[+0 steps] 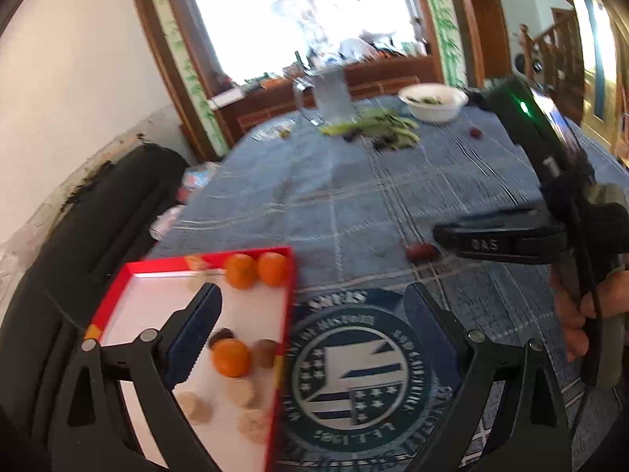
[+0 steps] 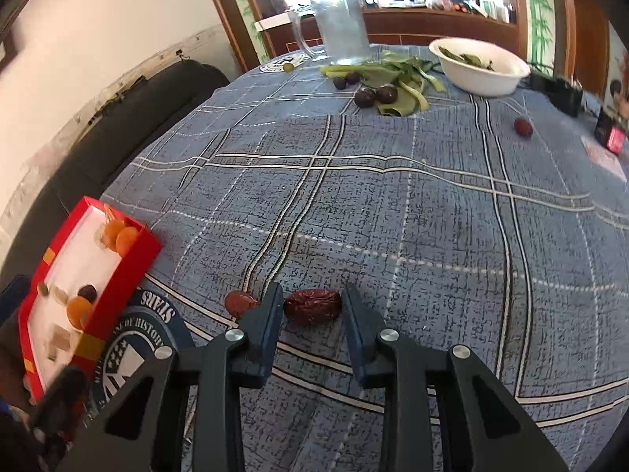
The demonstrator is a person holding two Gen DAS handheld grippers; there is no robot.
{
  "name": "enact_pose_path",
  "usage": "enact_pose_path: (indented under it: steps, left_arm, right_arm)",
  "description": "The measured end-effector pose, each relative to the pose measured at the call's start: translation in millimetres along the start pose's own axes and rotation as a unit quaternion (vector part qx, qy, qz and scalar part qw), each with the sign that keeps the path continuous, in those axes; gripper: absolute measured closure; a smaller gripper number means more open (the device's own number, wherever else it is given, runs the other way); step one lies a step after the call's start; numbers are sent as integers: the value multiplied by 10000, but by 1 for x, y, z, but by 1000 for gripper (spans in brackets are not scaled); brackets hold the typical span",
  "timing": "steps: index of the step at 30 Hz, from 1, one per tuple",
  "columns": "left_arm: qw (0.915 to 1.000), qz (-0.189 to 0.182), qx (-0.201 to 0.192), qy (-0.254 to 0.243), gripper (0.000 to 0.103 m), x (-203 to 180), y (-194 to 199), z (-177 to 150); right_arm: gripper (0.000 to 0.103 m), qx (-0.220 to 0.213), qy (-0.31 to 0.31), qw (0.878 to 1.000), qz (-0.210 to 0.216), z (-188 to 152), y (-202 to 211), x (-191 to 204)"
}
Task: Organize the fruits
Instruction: 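Move both open grippers back toward the two dark red dates, then grasp a dark red date with the right gripper, then grasp the other dark red date with the left gripper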
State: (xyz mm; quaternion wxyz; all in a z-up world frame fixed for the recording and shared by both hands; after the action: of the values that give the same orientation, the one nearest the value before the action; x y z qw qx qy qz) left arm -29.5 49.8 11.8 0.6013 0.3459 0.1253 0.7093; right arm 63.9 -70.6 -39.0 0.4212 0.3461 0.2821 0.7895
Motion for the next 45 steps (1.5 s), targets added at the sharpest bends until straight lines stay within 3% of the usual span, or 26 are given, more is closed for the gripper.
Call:
enact_pose_path:
  steps: [5,9,16,19,23,24,29,37,45]
  left_arm:
    - [9991,-306,268,-88,9,-23,-14,6]
    - [9968,-542,595,8,9,-49,-39,16]
    - [9921,-485,1025,538,10,-67,-76,19]
    - [9913,-422,1100,580,21,-72,-83,19]
    - [9898,-460,1157,697,28,-75,-90,21]
    - [9890,-491,1217,685,35,-78,-92,19]
    - [9890,-594,1149,717,38,-79,-94,20]
    - [9871,-879,1105,749,61,-86,-95,25]
    - [9857,-996,1092,813,71,-83,-96,25]
  right_arm:
    - [74,-175,-581,9973,417,8,16,-21]
    - [74,-297,-1069,9930,403,13,26,-46]
    - [74,-298,-1773,9835,186,13,31,-86]
    - [74,-330,-1720,9845,120,14,33,-86]
    - [73,-251,-1702,9849,201,14,28,-82]
    - [73,-196,-1696,9852,160,12,26,-83]
    - [73,-147,-1632,9865,52,11,22,-83]
    - [72,-114,-1013,9939,-410,10,19,-73]
    - [74,-64,-603,9954,-736,9,17,-67]
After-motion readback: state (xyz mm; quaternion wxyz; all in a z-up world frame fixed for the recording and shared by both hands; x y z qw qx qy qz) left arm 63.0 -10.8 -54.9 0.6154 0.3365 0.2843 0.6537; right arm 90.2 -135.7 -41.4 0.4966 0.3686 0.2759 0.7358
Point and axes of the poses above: each gripper's, at about its wrist camera, not at the fingertips, and y roughly against the way its jaws point, x to its left, z to its top, the point moved 9 cm from there along -y, roughly the way its jaws point, and after that the axes turned 6 degrees about z, right-handed, at the moved point
